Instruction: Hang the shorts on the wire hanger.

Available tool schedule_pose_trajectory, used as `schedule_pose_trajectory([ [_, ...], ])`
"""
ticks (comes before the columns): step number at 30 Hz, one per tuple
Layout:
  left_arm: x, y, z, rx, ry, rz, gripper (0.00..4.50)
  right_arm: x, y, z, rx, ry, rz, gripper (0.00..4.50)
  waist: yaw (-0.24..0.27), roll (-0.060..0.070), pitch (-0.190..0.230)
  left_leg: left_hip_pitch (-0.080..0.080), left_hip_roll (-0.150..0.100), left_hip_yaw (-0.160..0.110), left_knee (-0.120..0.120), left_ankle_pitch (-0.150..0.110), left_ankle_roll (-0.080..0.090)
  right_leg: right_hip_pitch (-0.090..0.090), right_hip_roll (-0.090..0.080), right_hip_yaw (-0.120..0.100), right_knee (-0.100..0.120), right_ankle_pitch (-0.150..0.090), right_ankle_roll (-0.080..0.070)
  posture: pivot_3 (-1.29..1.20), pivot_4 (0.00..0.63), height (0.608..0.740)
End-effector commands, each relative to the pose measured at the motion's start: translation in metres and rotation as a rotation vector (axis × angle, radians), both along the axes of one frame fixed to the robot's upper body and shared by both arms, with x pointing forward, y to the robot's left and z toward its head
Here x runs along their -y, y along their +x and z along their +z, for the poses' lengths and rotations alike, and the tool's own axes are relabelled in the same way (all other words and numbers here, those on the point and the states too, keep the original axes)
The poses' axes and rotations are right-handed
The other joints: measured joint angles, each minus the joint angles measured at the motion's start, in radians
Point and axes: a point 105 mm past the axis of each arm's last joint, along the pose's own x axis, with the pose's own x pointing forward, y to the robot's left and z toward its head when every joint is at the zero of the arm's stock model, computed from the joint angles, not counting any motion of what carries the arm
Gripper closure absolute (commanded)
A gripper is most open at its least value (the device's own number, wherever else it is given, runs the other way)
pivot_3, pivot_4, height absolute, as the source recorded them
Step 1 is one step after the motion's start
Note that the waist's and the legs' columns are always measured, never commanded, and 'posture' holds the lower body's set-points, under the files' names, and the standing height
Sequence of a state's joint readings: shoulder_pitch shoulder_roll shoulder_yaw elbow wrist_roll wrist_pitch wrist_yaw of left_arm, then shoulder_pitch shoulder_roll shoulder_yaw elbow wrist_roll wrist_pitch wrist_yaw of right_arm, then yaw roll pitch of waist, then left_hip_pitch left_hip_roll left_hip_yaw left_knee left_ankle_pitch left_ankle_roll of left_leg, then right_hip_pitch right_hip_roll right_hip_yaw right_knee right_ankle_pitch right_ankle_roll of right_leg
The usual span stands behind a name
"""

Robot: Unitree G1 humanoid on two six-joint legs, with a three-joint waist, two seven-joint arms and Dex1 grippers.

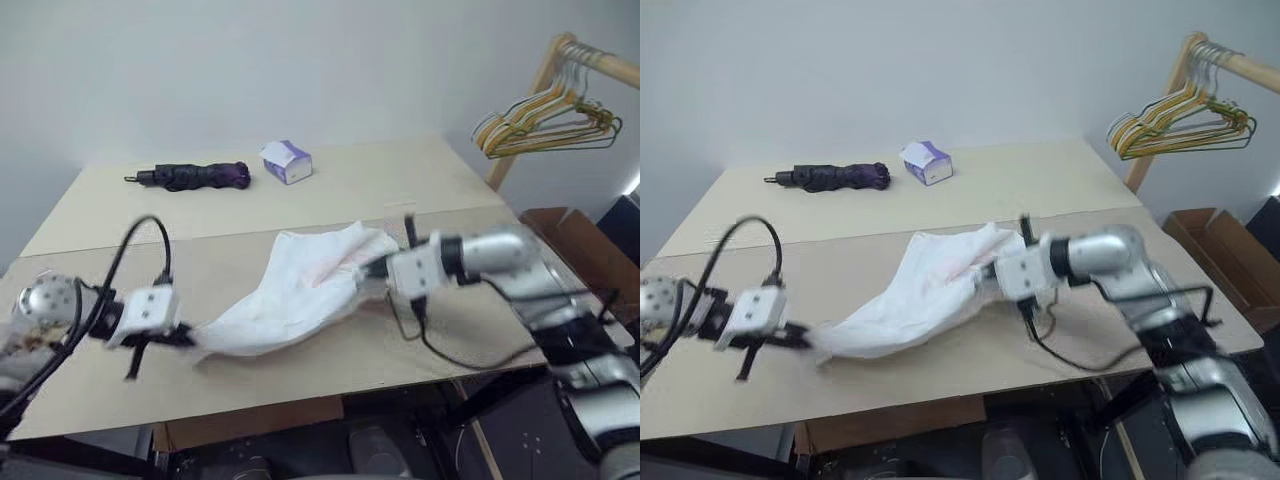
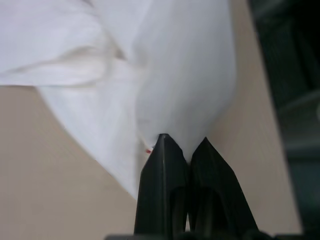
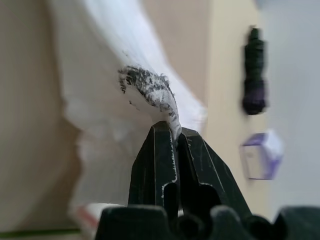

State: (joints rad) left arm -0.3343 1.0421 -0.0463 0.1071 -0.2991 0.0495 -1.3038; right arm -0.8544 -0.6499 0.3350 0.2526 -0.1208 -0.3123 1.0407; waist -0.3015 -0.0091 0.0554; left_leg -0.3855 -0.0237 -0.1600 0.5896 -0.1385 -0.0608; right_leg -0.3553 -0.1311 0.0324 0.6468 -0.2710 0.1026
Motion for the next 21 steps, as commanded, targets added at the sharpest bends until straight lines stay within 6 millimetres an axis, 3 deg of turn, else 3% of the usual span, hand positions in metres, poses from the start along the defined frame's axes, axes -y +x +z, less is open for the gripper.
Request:
schedule_pose_trajectory([
  [1,-0.041,0.075,0.077,0.385,-0.083,0.377,4.47,-0.004,0.065,0.073,0.341,0.166,-0.242,4.50,0.009,0.000,0.003,0.001,-0.001,0.000,0.001,0.000,0.000,0.001,0.000,0.000,0.000,0.000,0.000,-0.16,0.000,0.740],
  [3,-0.064,0.109,0.125,0.596,-0.102,0.599,4.47,-0.009,0.087,0.122,0.644,0.247,-0.370,4.50,0.010,0.000,0.004,-0.002,-0.002,-0.004,-0.002,0.004,-0.003,-0.005,0.001,0.000,0.001,0.002,0.002,-0.16,0.000,0.740],
  [5,-0.078,0.124,0.165,0.798,-0.115,0.754,4.47,-0.016,0.087,0.158,0.851,0.359,-0.405,4.50,0.012,0.000,0.004,-0.004,-0.003,-0.005,-0.003,0.004,-0.004,-0.010,0.001,0.000,0.002,0.002,0.001,-0.15,0.000,0.740],
  [7,-0.089,0.124,0.215,1.079,-0.125,0.893,4.47,-0.018,0.078,0.189,1.039,0.493,-0.425,4.50,0.012,0.000,0.004,-0.005,-0.003,-0.004,-0.010,0.004,-0.004,-0.014,0.000,0.003,0.001,0.001,0.001,-0.15,0.000,0.740],
  [9,-0.094,0.113,0.257,1.317,-0.165,0.987,4.47,-0.017,0.065,0.208,1.158,0.634,-0.413,4.50,0.017,0.000,0.004,-0.005,-0.003,-0.003,-0.016,0.004,-0.004,-0.016,-0.001,0.004,0.001,-0.001,0.003,-0.14,0.000,0.740],
  [11,-0.089,0.103,0.276,1.446,-0.189,0.957,4.47,-0.015,0.059,0.209,1.187,0.694,-0.378,4.50,0.018,0.000,0.004,-0.009,-0.003,-0.002,-0.017,0.004,-0.004,-0.021,-0.001,0.005,0.001,-0.001,0.002,-0.15,0.000,0.740],
  [13,-0.078,0.101,0.271,1.456,-0.168,0.833,4.47,-0.014,0.060,0.194,1.141,0.693,-0.336,4.50,0.021,0.000,0.004,-0.017,-0.004,0.001,-0.017,0.004,-0.004,-0.030,-0.002,0.008,0.003,0.001,0.000,-0.15,0.000,0.740],
  [15,-0.069,0.103,0.252,1.408,-0.129,0.721,4.47,-0.014,0.063,0.172,1.086,0.639,-0.296,4.50,0.021,0.000,0.004,-0.018,-0.006,0.002,-0.016,0.004,-0.004,-0.031,-0.003,0.009,0.003,0.002,-0.001,-0.15,0.000,0.740],
  [18,-0.054,0.102,0.200,1.229,-0.101,0.509,4.47,-0.011,0.066,0.126,0.964,0.542,-0.217,4.50,0.020,0.000,0.004,-0.016,-0.009,0.004,-0.016,0.004,-0.004,-0.028,-0.007,0.010,0.003,0.000,0.002,-0.15,0.000,0.740],
  [21,-0.042,0.089,0.150,1.023,-0.120,0.341,4.47,-0.007,0.062,0.084,0.845,0.476,-0.149,4.50,0.016,0.000,0.004,-0.012,-0.010,0.004,-0.014,0.006,-0.003,-0.023,-0.007,0.010,0.003,0.001,0.003,-0.15,0.000,0.740],
])
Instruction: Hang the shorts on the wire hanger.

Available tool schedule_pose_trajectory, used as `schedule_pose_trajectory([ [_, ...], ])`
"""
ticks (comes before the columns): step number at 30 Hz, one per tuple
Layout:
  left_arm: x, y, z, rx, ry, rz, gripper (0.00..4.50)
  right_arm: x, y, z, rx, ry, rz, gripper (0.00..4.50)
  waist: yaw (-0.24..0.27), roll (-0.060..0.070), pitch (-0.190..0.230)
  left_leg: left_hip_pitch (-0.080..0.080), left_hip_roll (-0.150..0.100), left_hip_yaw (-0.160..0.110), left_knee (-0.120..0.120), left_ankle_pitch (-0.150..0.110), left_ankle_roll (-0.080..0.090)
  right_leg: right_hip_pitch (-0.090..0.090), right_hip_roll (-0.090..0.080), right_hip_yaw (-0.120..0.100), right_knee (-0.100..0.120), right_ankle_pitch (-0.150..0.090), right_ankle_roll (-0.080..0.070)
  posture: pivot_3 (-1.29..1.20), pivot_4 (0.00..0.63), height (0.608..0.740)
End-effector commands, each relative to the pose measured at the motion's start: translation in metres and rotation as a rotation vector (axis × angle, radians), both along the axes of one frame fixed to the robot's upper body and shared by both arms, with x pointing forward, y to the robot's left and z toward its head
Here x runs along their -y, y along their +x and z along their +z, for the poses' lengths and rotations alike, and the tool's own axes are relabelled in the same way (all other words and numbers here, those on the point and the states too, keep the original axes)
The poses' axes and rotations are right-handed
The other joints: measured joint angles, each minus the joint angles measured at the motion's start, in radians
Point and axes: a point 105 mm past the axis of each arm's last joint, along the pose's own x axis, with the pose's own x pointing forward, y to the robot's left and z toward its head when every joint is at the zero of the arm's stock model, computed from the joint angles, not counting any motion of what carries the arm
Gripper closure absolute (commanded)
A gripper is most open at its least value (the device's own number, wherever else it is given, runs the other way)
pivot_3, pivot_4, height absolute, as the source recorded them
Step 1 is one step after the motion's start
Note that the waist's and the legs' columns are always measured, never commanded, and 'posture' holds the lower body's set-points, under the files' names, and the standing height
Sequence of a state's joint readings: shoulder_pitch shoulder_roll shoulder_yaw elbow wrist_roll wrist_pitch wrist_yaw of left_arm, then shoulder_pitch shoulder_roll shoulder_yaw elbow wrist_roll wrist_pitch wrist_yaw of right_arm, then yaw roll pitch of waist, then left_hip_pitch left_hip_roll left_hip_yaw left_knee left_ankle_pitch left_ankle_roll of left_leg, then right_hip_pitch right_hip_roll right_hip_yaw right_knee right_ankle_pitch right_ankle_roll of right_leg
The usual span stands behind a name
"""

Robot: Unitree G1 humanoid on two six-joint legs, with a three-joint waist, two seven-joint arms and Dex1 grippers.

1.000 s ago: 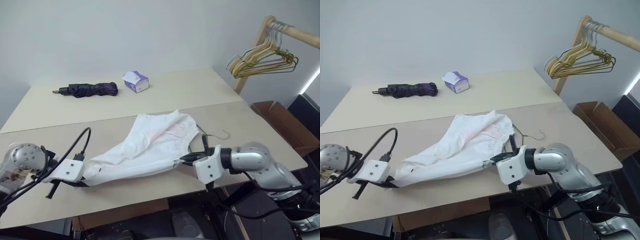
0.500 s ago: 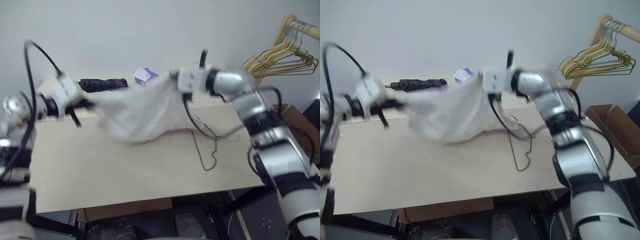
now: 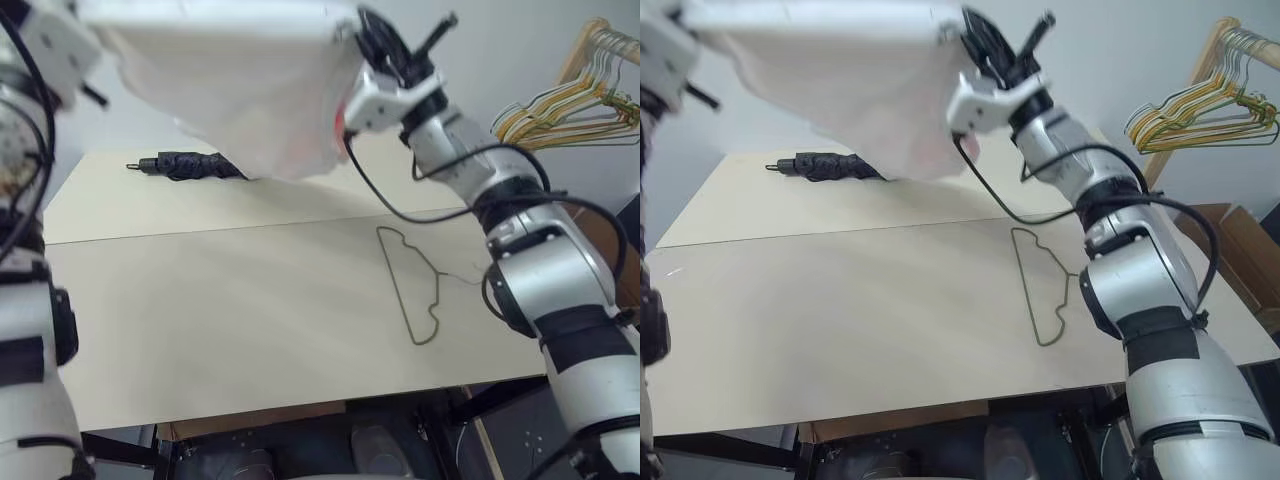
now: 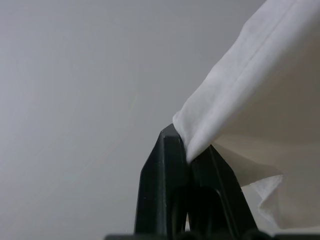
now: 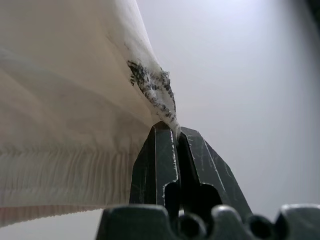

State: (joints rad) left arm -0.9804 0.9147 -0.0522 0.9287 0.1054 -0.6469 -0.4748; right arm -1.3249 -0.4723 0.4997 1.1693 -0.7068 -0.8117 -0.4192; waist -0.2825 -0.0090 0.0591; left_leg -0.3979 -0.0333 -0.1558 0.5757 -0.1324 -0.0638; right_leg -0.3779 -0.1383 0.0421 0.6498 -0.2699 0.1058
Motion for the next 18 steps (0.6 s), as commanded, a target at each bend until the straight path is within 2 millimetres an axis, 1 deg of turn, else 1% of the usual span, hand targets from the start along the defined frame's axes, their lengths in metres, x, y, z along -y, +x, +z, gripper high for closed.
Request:
schedule_pose_trajectory([
  [1,0.016,-0.026,-0.023,-0.150,0.040,-0.206,4.47,0.000,-0.011,-0.029,-0.096,-0.082,0.101,4.50,-0.005,0.000,0.000,0.000,0.000,0.000,0.000,0.001,0.000,0.000,0.000,0.000,0.000,0.001,0.000,-0.15,0.000,0.740],
  [3,0.020,-0.047,-0.062,-0.339,0.090,-0.298,4.47,0.004,-0.019,-0.070,-0.207,-0.176,0.151,4.50,-0.012,0.000,0.000,-0.001,0.000,0.000,0.001,0.003,0.000,-0.001,0.000,0.000,0.000,0.003,0.000,-0.15,0.000,0.740],
  [4,0.023,-0.058,-0.075,-0.409,0.099,-0.334,4.47,0.006,-0.024,-0.088,-0.258,-0.221,0.175,4.50,-0.016,0.000,0.000,0.000,0.000,0.000,0.001,0.003,0.000,0.000,0.000,0.001,0.001,0.003,0.000,-0.15,0.000,0.740],
  [5,0.024,-0.067,-0.087,-0.479,0.106,-0.362,4.47,0.008,-0.029,-0.102,-0.291,-0.261,0.194,4.50,-0.022,0.000,0.000,0.000,0.000,0.000,0.001,0.003,0.000,0.000,0.001,0.001,0.000,0.004,0.000,-0.15,0.000,0.740],
  [7,0.026,-0.086,-0.106,-0.612,0.124,-0.402,4.47,0.012,-0.039,-0.124,-0.350,-0.320,0.228,4.50,-0.021,0.000,0.000,0.006,0.000,-0.001,0.001,0.003,0.000,0.007,0.001,0.000,0.000,0.003,-0.001,-0.14,0.000,0.740],
  [8,0.027,-0.092,-0.112,-0.656,0.132,-0.416,4.47,0.014,-0.043,-0.131,-0.370,-0.338,0.240,4.50,-0.021,0.000,0.000,0.008,0.001,-0.001,0.001,0.003,0.000,0.009,0.001,0.000,0.000,0.003,-0.001,-0.14,0.000,0.740],
  [11,0.024,-0.118,-0.133,-0.833,0.120,-0.422,4.47,0.025,-0.064,-0.161,-0.450,-0.455,0.298,4.50,-0.021,0.000,0.000,0.016,0.001,-0.001,0.001,0.004,0.001,0.016,0.001,0.000,0.000,0.002,-0.003,-0.15,0.000,0.740],
  [12,0.025,-0.126,-0.139,-0.884,0.108,-0.424,4.47,0.029,-0.070,-0.169,-0.470,-0.488,0.312,4.50,-0.019,0.000,0.000,0.021,0.001,-0.002,0.000,0.003,0.001,0.022,0.002,0.000,0.000,0.001,-0.005,-0.15,0.000,0.740],
  [14,0.027,-0.142,-0.150,-0.999,0.109,-0.440,4.47,0.036,-0.080,-0.180,-0.501,-0.532,0.324,4.50,-0.011,0.000,0.000,0.026,0.001,-0.001,0.000,0.003,0.001,0.027,0.002,0.000,0.000,-0.002,-0.008,-0.16,0.000,0.740],
  [16,0.030,-0.165,-0.164,-1.163,0.151,-0.469,4.47,0.042,-0.090,-0.191,-0.542,-0.559,0.341,4.50,-0.009,0.000,0.000,0.026,0.002,-0.001,-0.001,0.003,0.001,0.027,0.002,0.000,0.000,-0.003,-0.011,-0.16,0.000,0.740],
  [18,0.035,-0.185,-0.172,-1.273,0.208,-0.524,4.47,0.046,-0.098,-0.199,-0.569,-0.582,0.345,4.50,-0.006,0.000,0.000,0.026,0.002,-0.001,-0.001,0.002,0.002,0.027,0.002,0.001,-0.001,-0.003,-0.010,-0.17,0.000,0.740],
])
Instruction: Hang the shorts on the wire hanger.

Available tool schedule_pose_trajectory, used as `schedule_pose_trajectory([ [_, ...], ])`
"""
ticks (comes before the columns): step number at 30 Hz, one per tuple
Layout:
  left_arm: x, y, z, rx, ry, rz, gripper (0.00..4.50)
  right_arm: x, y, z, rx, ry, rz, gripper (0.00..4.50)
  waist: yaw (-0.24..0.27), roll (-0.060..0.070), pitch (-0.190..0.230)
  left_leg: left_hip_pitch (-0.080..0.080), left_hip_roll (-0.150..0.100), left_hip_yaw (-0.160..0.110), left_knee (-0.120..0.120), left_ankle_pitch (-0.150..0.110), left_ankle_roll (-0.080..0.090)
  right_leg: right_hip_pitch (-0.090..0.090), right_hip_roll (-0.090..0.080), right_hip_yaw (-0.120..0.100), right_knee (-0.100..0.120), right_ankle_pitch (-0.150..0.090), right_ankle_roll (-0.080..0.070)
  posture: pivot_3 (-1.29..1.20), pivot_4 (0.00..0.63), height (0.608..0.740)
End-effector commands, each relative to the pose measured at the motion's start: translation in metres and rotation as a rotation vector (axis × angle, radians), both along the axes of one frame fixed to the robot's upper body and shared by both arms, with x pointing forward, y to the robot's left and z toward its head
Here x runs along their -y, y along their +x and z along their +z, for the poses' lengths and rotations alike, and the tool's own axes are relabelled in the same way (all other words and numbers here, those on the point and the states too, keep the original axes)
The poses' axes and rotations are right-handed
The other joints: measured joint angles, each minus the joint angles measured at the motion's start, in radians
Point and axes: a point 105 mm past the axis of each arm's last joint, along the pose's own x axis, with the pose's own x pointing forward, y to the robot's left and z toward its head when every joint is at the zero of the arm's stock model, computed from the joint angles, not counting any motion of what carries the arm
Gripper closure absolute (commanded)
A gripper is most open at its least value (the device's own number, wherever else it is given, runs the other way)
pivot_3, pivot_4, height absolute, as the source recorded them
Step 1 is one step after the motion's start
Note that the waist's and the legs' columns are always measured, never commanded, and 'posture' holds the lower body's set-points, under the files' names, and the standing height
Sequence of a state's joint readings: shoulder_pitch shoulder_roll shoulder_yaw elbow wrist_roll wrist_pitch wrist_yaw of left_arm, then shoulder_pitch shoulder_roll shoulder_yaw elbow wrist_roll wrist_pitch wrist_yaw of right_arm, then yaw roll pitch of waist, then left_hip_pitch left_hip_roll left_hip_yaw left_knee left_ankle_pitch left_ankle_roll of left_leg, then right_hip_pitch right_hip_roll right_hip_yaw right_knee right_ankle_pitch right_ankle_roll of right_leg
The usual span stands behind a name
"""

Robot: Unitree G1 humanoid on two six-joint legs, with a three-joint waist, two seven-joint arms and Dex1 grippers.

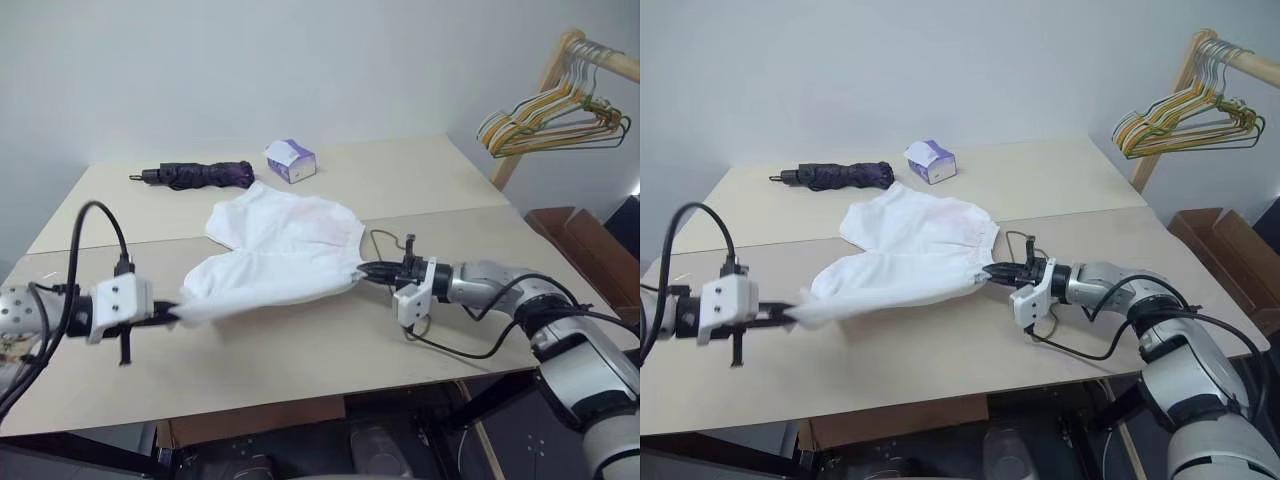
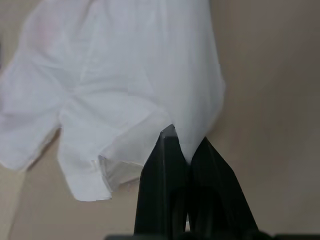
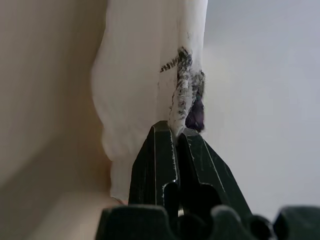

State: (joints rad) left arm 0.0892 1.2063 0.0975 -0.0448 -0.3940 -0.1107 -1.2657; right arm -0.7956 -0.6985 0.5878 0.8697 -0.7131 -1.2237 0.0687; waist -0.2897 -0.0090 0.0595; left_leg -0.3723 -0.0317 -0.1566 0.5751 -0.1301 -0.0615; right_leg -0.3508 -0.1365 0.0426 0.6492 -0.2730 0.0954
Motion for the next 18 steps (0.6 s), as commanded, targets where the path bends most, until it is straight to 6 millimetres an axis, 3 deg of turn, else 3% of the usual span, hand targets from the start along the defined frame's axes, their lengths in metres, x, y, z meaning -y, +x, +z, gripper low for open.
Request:
schedule_pose_trajectory([
  [1,0.005,-0.022,0.005,-0.116,0.062,-0.084,4.47,0.009,-0.007,0.000,-0.013,-0.022,-0.011,4.50,0.001,0.000,0.000,0.000,0.000,0.000,0.000,0.000,0.000,0.000,0.000,0.000,0.000,0.000,0.000,-0.17,0.000,0.740],
  [8,0.020,-0.069,-0.003,-0.383,0.077,-0.233,4.47,0.008,-0.035,-0.015,-0.303,0.007,-0.104,4.50,0.002,-0.002,0.000,-0.001,0.001,0.000,0.000,0.000,0.000,0.001,0.001,0.000,0.000,-0.004,-0.007,-0.20,0.000,0.740],
  [14,0.015,-0.078,-0.014,-0.406,0.110,-0.246,4.47,0.010,-0.066,-0.018,-0.477,-0.029,-0.118,4.50,0.002,-0.002,0.000,-0.001,0.005,0.001,0.001,-0.001,0.000,0.001,0.004,0.000,0.000,-0.005,-0.009,-0.21,0.000,0.740],
  [15,0.012,-0.079,-0.017,-0.406,0.122,-0.249,4.50,0.008,-0.070,-0.016,-0.495,-0.018,-0.114,4.20,0.003,-0.002,0.000,-0.001,0.005,0.001,0.001,-0.001,-0.001,0.001,0.004,0.000,0.000,-0.005,-0.009,-0.21,0.000,0.740],
  [18,0.004,-0.084,-0.025,-0.417,0.147,-0.268,3.83,0.005,-0.081,-0.013,-0.553,-0.012,-0.109,3.35,0.003,-0.002,0.000,-0.003,0.005,0.001,0.001,-0.005,-0.006,-0.002,0.004,0.000,0.000,-0.005,-0.010,-0.21,0.000,0.740],
])
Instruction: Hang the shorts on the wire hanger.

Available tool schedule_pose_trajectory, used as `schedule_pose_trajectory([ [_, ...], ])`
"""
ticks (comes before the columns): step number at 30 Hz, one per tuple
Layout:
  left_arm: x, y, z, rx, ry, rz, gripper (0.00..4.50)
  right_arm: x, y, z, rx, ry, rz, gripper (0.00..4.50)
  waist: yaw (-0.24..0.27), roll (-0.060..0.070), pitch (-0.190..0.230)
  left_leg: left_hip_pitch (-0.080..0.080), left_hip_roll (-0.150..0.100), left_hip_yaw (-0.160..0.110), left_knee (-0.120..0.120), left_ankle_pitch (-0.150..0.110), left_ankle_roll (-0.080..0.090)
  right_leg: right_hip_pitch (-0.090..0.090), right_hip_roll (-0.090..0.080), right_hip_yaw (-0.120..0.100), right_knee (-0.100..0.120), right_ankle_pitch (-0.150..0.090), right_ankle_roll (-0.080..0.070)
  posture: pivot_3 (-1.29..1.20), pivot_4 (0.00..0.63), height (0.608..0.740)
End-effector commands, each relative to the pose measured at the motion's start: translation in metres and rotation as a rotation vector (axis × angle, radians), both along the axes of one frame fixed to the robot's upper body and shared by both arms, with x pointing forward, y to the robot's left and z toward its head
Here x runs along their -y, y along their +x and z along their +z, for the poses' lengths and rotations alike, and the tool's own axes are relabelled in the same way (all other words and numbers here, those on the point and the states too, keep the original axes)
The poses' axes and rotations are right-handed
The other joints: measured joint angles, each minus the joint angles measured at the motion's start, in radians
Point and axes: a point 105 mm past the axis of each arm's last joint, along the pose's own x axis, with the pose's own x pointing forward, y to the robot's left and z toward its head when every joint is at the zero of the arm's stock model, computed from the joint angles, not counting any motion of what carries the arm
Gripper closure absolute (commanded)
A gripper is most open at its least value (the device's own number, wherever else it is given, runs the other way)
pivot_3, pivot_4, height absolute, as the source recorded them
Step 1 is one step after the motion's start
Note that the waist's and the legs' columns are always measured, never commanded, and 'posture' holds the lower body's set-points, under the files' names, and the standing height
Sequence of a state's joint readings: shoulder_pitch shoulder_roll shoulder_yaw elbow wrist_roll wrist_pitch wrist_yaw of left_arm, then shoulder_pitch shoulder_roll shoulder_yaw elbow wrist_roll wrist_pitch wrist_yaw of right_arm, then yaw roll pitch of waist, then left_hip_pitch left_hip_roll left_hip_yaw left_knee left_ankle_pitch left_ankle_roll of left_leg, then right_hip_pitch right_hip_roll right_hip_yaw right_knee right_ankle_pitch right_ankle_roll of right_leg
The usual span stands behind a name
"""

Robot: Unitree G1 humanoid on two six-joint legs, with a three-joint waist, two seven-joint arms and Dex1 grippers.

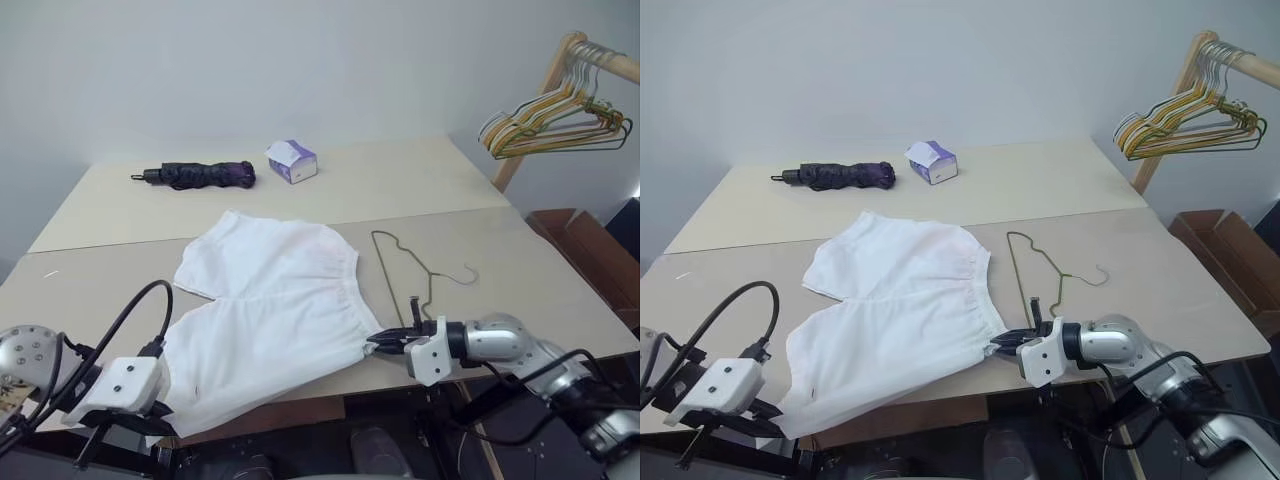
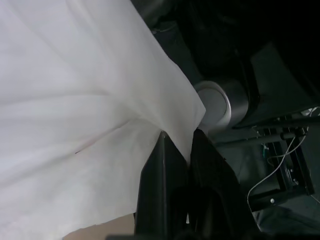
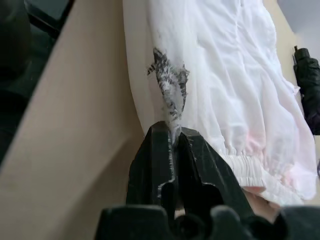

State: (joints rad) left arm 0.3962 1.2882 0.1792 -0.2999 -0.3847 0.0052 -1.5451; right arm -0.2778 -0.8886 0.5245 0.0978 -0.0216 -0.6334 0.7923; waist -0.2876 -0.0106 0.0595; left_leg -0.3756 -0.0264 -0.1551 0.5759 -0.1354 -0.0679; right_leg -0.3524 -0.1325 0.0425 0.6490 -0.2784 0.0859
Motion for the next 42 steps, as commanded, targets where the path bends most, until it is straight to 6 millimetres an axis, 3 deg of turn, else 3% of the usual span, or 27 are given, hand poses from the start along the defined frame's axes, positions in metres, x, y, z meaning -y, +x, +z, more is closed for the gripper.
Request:
schedule_pose_trajectory([
  [1,-0.011,-0.003,-0.004,0.008,0.038,-0.039,3.48,0.000,-0.003,0.018,-0.010,0.017,-0.014,2.96,0.001,0.000,0.000,-0.001,0.000,0.000,0.000,0.000,0.000,-0.001,0.000,0.000,0.000,0.000,0.000,-0.21,0.000,0.740],
  [7,-0.012,0.006,0.006,0.008,-0.033,-0.012,1.59,0.008,-0.014,0.022,-0.068,-0.010,-0.048,0.92,0.012,0.000,0.000,-0.004,0.000,0.000,0.001,-0.001,-0.002,-0.002,0.000,-0.001,0.000,0.000,0.000,-0.21,0.000,0.740],
  [9,-0.018,0.026,0.019,0.054,-0.081,0.053,0.86,0.019,-0.017,0.029,-0.127,-0.003,-0.107,0.16,0.028,0.001,0.001,-0.006,0.000,0.000,0.003,-0.001,-0.002,-0.003,0.000,-0.001,0.000,0.000,0.000,-0.20,0.000,0.740],
  [10,-0.018,0.038,0.029,0.092,-0.121,0.084,0.58,0.025,-0.018,0.034,-0.158,0.011,-0.148,0.00,0.034,0.001,0.001,-0.008,0.000,0.000,0.005,-0.001,-0.002,-0.004,0.000,-0.001,0.000,0.000,0.000,-0.20,0.000,0.740],
  [11,-0.017,0.047,0.039,0.114,-0.164,0.116,0.24,0.032,-0.018,0.039,-0.189,0.028,-0.188,0.00,0.042,0.001,0.001,-0.009,0.000,0.000,0.005,-0.001,-0.002,-0.004,0.000,-0.002,0.000,0.000,0.000,-0.20,0.000,0.740],
  [17,0.012,0.084,0.091,0.134,-0.466,0.222,0.24,0.069,0.004,0.065,-0.242,0.172,-0.515,0.00,0.055,0.001,0.001,-0.013,0.001,0.001,0.010,-0.003,-0.002,-0.006,0.000,-0.002,-0.001,0.000,0.000,-0.24,0.000,0.740],
  [20,0.041,0.099,0.096,0.140,-0.573,0.245,0.24,0.088,0.024,0.054,-0.210,0.096,-0.740,0.00,0.052,0.001,0.001,-0.013,0.002,0.001,0.011,-0.004,-0.002,-0.005,0.001,-0.003,-0.001,0.000,0.001,-0.26,0.000,0.740],
  [24,0.075,0.121,0.089,0.249,-0.641,0.300,0.24,0.102,0.038,0.031,-0.352,0.045,-1.066,0.00,0.048,0.001,0.001,-0.013,0.002,0.001,0.013,-0.002,0.001,-0.005,0.002,-0.003,-0.001,0.002,0.004,-0.29,0.000,0.740],
  [30,0.093,0.129,0.091,0.244,-0.730,0.367,0.24,0.090,0.036,0.000,-0.527,-0.023,-1.266,0.00,0.032,0.000,0.001,-0.017,0.002,0.001,0.015,0.000,0.004,-0.008,0.003,-0.003,-0.001,0.005,0.010,-0.31,0.000,0.740],
  [33,0.096,0.128,0.089,0.256,-0.760,0.374,0.24,0.092,0.036,-0.014,-0.568,-0.070,-1.364,0.00,0.017,-0.008,-0.005,-0.016,0.003,0.001,0.015,0.000,0.004,-0.007,0.003,-0.002,-0.003,0.005,0.009,-0.31,0.000,0.740],
  [36,0.098,0.126,0.088,0.257,-0.771,0.380,0.20,0.092,0.038,-0.016,-0.577,-0.081,-1.406,0.58,0.007,-0.014,-0.009,-0.015,0.004,0.001,0.015,-0.004,-0.002,-0.005,0.004,-0.003,-0.003,0.002,0.004,-0.31,0.000,0.740],
  [42,0.099,0.122,0.087,0.251,-0.769,0.363,0.20,0.094,0.045,-0.007,-0.547,-0.072,-1.416,2.52,0.002,-0.017,-0.011,-0.016,0.003,-0.001,0.015,-0.005,-0.003,-0.002,0.004,-0.003,-0.008,0.002,0.003,-0.30,0.000,0.740],
])
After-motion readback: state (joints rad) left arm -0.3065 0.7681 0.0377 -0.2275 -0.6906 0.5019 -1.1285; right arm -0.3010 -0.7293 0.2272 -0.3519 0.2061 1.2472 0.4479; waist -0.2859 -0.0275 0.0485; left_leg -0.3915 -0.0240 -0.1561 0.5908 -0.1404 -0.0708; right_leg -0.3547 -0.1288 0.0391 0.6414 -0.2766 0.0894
